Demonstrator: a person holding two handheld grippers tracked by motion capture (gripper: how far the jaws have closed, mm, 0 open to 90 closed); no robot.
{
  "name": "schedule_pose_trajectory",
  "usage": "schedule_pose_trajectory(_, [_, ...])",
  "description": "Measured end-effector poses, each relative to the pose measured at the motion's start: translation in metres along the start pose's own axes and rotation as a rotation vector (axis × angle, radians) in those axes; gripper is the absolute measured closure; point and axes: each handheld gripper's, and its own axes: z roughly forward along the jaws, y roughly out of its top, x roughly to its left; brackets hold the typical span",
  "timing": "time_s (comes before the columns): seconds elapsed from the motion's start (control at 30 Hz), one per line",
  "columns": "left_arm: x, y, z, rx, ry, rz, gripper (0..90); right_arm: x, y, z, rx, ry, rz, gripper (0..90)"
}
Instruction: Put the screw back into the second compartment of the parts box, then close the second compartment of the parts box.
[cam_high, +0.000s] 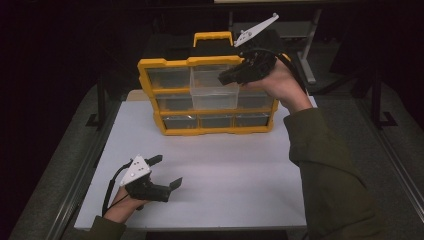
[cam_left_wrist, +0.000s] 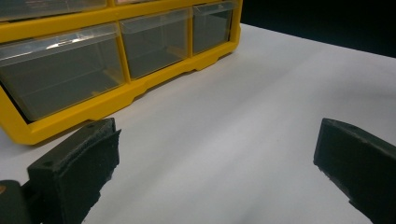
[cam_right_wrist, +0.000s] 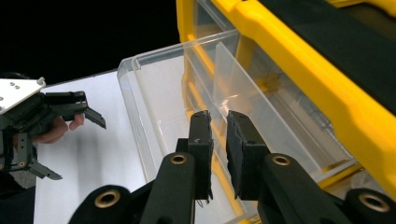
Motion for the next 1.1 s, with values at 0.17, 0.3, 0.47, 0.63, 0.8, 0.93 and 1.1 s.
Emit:
schedule_pose_trajectory(0.17, [0.0,0.0,0.0,-0.002,0.0,-0.002,0.0,0.0,0.0,-0.006,-0.018,0.015,0.005,88.5])
schedule_pose_trajectory(0.3, [0.0,0.0,0.0,-0.002,0.0,-0.002,0.0,0.004,0.0,-0.009,-0.018,0.037,-0.002,89.2])
schedule_pose_trajectory(0.47, [0.001,-0.001,0.0,0.001,0.002,0.003,0.0,0.012,0.001,-0.013,-0.018,0.052,-0.016,89.2])
schedule_pose_trajectory(0.63, [0.0,0.0,0.0,-0.002,0.002,-0.001,0.0,0.02,0.001,-0.018,-0.025,0.071,-0.041,89.2])
schedule_pose_trajectory(0.8, [0.0,0.0,0.0,-0.001,0.002,-0.002,0.0,0.029,-0.004,-0.021,-0.038,0.091,-0.064,89.2])
schedule_pose_trajectory(0.93, [0.001,-0.001,0.0,0.005,0.003,0.009,0.0,0.035,-0.01,-0.017,-0.031,0.101,-0.075,89.2])
schedule_pose_trajectory(1.1, [0.001,-0.001,0.0,0.005,0.003,0.005,0.0,0.038,-0.018,-0.012,-0.018,0.107,-0.071,89.2])
